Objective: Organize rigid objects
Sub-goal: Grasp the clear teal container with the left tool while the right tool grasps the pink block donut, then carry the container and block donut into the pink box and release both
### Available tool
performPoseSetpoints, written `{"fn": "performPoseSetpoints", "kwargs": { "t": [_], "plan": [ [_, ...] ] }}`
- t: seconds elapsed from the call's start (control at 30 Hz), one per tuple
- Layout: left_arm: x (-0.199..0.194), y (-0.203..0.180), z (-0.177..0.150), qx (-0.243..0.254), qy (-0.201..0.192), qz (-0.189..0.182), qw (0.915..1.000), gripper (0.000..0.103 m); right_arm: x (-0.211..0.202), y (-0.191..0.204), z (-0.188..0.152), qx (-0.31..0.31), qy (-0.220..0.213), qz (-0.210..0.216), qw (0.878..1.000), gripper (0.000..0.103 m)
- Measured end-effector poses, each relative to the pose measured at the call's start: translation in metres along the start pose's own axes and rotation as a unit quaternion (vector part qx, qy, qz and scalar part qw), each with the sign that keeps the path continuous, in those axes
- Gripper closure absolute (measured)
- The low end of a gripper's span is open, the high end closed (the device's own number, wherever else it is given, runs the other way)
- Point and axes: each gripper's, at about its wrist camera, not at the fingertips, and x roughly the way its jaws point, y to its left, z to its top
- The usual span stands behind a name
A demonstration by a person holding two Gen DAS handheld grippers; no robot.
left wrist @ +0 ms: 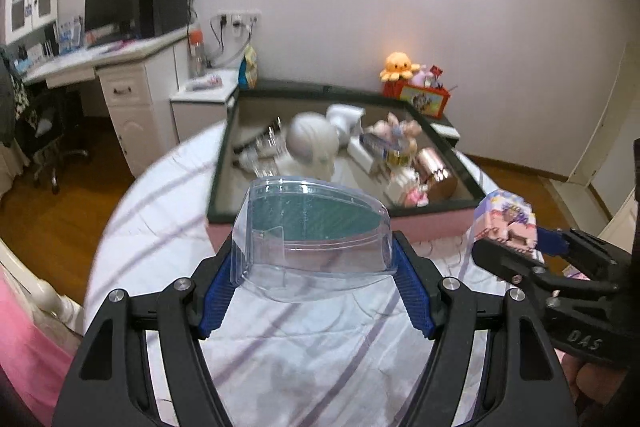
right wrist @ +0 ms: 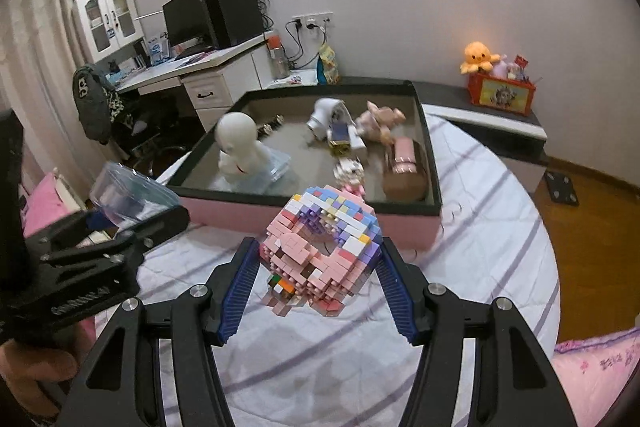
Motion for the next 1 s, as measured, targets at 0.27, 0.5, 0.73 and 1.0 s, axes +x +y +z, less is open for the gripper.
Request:
{"fn": "performPoseSetpoints", "kwargs": {
  "t": [0.27, 0.5, 0.73, 1.0],
  "plan": [
    [-0.015, 0.015, 0.042, 0.004, -0.046, -0.008, 0.9989, 0.031, -0.007, 0.011, 0.037, -0.019, -0.03, -0.002, 0.999, 0.042],
    [0.016, 0.021, 0.088, 0.012, -0.054, -0.011, 0.9984, 0.031, 0.02, 0.003, 0.077, -0.021, -0.035, -0.007, 0.999, 0.042],
    [0.07, 0.026, 0.117, 0.015, -0.036, -0.006, 0.9992, 0.031, 0.059, -0.008, 0.104, -0.022, -0.022, -0.016, 0.999, 0.042],
    [0.135, 0.032, 0.124, 0.007, 0.01, -0.012, 0.9999, 0.031, 0.106, -0.018, 0.112, -0.017, 0.007, -0.018, 1.0, 0.042]
  ]
}}
